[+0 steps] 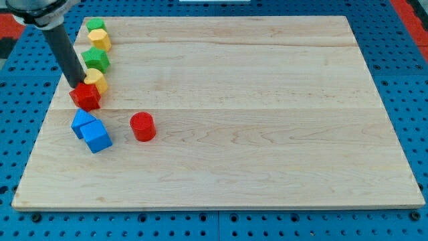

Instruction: Push green star near to the red circle

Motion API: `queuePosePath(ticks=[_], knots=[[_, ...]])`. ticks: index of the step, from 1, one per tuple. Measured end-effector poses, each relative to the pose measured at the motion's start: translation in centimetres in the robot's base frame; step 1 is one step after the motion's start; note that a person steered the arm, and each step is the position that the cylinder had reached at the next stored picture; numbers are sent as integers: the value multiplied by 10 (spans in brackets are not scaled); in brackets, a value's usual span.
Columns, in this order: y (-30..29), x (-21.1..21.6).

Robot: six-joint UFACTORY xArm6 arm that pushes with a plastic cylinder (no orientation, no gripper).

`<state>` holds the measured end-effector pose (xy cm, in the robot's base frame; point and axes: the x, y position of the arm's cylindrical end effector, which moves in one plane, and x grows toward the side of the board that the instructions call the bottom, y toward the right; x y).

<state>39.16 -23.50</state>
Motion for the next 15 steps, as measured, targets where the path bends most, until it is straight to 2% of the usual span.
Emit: queuePosePath(ticks=[1,2,4,5,6,8,9,10,11,12,13,14,15], knots=[[-10,-2],[-68,-22],[-32,-73],[0,-79],[50,-56],[91,-43],[124,-77],[134,-52],[87,-25],[75,17],[79,35],[104,32],[140,10]])
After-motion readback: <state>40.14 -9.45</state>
